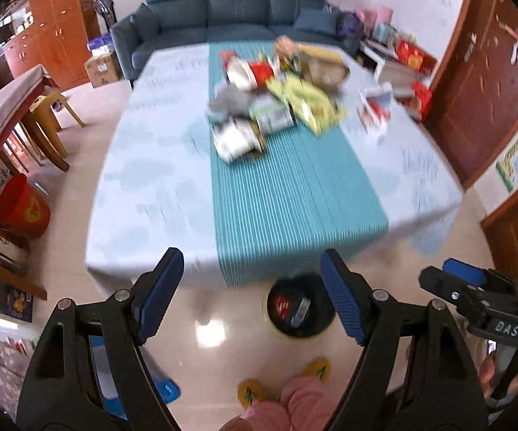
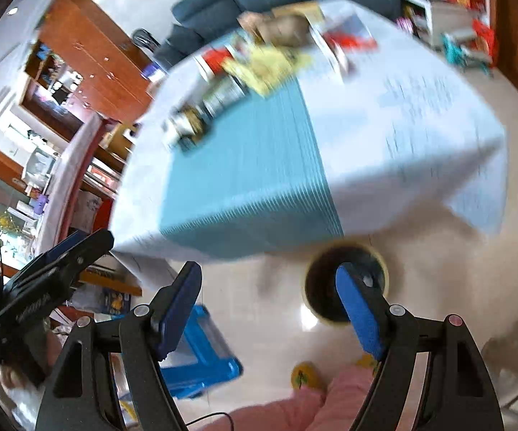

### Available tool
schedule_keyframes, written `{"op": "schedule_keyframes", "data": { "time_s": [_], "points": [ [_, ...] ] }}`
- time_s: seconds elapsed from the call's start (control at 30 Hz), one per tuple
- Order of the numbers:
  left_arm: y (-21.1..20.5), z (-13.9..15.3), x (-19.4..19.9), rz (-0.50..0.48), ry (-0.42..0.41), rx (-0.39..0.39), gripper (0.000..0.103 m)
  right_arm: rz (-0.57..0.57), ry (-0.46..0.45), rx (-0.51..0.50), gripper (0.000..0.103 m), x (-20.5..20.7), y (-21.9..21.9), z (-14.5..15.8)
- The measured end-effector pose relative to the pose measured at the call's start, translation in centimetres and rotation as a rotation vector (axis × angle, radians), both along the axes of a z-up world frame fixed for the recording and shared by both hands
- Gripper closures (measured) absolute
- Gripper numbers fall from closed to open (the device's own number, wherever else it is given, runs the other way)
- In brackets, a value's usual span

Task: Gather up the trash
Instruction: 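Grasp the black-and-white snack bag with the left tool while the right tool grasps the Kinder box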

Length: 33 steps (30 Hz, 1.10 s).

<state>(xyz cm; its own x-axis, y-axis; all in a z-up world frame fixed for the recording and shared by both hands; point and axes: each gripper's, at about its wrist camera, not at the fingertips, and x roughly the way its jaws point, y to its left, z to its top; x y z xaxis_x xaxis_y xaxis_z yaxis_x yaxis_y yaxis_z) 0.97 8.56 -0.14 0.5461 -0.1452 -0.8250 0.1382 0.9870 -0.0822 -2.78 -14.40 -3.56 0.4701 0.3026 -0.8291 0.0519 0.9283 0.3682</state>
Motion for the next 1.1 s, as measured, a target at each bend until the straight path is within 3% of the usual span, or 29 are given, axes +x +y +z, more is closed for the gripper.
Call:
{"op": "schedule_keyframes", "data": {
  "time_s": [0.1, 0.27, 0.43, 0.6, 0.8, 1.03, 1.1],
  "points": [
    [1.0, 2.3, 3.5, 0.020, 0.002, -0.019, 0.019, 0.000, -0.041, -0.019, 0.024, 2.9, -0.5, 2.5],
    [1.3, 3.1, 9.2, 0.039, 0.027, -0.042, 0.019, -0.029, -0.105, -0.055, 0.024, 9.3, -2.0, 6.3],
    [0.8, 1.5, 14.9, 0.063, 0.049, -0.023, 0.019, -0.054, -0.101, -0.108, 0.024, 15.8, -3.9, 6.0],
    [0.1, -1.6, 19.8, 0.091, 0.131, -0.040, 0.019, -0.081, -0.051, -0.160, 0.024, 22.1, -6.7, 3.1],
    [-0.9, -6.3, 23.9, 0.125, 0.233, -0.036, 0.019, -0.074, 0.028, -0.227, 0.025, 28.0, -8.8, -3.0],
    [-1.4, -10.2, 25.8, 0.178, 0.313, -0.050, 0.019, -0.041, 0.091, -0.238, 0.026, 31.8, -9.7, -7.6],
    [-1.6, -10.9, 26.0, 0.185, 0.326, -0.048, 0.019, -0.018, 0.094, -0.247, 0.033, 32.3, -9.5, -8.3]
  ]
}}
